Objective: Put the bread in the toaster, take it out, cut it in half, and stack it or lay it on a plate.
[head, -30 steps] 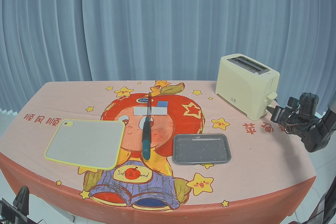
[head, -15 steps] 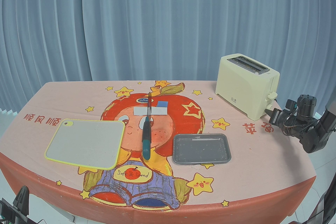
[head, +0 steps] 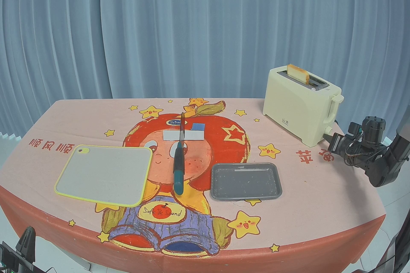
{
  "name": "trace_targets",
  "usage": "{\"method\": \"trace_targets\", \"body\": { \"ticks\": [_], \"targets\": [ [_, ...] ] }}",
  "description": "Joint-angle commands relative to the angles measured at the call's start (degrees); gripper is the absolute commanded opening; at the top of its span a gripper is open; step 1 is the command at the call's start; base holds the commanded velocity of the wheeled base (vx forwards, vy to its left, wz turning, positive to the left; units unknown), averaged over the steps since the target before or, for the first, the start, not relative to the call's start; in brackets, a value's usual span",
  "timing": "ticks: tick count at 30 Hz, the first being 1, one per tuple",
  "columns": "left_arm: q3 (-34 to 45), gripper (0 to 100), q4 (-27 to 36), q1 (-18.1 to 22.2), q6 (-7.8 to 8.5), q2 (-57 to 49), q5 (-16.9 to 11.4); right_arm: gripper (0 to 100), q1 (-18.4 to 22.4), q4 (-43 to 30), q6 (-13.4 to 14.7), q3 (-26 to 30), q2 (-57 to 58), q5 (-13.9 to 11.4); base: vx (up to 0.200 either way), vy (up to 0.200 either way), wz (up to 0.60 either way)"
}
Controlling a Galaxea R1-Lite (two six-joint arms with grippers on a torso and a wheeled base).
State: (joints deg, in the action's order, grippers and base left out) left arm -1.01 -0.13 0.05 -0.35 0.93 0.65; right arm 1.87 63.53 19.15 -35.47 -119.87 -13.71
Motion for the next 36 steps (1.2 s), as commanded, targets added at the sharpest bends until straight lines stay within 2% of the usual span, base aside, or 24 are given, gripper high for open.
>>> {"method": "trace_targets", "body": {
  "ticks": [1,14,22,34,36],
  "targets": [
    [1.0,0,0.0,0.0,-0.09,-0.9,0.1,0,-0.1,0.0,0.0,0.1,0.0,0.0,0.000,0.000,0.00],
    [1.0,0,0.0,0.0,-0.09,-0.9,0.0,0,-1.2,0.3,-0.6,1.6,1.7,0.0,0.000,0.000,0.00],
    [1.0,0,0.0,0.0,0.00,-0.9,0.0,0,-3.6,5.1,-0.7,5.4,7.5,0.1,0.000,0.000,0.00],
    [1.0,0,0.0,0.0,0.00,-0.9,0.1,0,-8.9,5.3,-1.5,9.5,25.4,-0.3,0.000,0.000,0.00],
    [1.0,0,0.0,0.0,0.00,-0.9,0.1,0,-9.6,5.5,-2.5,10.1,27.1,-0.5,0.000,0.000,0.00]
  ]
}}
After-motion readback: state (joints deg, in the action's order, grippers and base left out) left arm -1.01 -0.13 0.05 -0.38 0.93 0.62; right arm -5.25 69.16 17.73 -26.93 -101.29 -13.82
